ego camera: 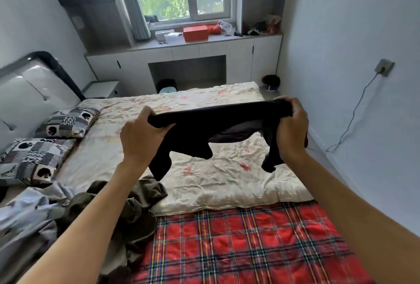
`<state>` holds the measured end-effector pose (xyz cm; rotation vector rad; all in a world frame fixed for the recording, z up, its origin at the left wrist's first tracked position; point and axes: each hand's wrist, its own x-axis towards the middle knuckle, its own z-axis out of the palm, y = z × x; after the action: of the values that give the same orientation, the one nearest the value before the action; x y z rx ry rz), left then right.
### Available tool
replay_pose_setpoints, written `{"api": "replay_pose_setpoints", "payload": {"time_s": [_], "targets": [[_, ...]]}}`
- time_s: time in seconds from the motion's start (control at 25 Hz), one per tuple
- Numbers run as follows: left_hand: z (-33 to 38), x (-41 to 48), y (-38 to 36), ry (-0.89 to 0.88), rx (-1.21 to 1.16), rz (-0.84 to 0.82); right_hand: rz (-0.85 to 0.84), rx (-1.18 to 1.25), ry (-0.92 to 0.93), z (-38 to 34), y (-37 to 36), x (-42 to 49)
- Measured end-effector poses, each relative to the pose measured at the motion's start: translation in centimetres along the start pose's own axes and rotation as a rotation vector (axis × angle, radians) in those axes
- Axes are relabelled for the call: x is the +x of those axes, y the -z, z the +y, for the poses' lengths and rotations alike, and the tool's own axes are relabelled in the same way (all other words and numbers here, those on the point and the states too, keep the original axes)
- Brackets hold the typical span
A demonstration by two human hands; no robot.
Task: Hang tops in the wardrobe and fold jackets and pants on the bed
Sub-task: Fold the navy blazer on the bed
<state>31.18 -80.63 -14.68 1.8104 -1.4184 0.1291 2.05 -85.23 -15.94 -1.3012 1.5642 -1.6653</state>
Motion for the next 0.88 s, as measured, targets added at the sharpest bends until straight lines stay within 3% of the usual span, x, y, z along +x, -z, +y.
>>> {"api": "replay_pose_setpoints", "payload": {"time_s": [0.2, 0.44, 0.56, 0.72, 0.88], "targets": [[2.6, -3.7, 2.7, -0.067, -0.079, -0.008, 0.287, 0.302, -0.054, -0.5, 2.9, -5.0], [1.6, -4.7, 2.1, -0.001, -0.049, -0.11, 0.36, 0.244, 0.066, 0.5, 1.4, -5.5], [-1.2, -3.7, -1.7, 0.073, -0.009, -0.158, 0.24, 0.152, 0.072, 4.1, -1.7, -2.8], [-7.4, 0.6, -13.0, 0.143, 0.201, -0.214, -0.089, -0.13, 0.054, 14.8, -9.8, 4.6], [-15.4, -0.1, -28.7, 0.249, 0.398, -0.522, -0.569, -0.492, -0.068, 30.9, -14.9, 8.4]]}}
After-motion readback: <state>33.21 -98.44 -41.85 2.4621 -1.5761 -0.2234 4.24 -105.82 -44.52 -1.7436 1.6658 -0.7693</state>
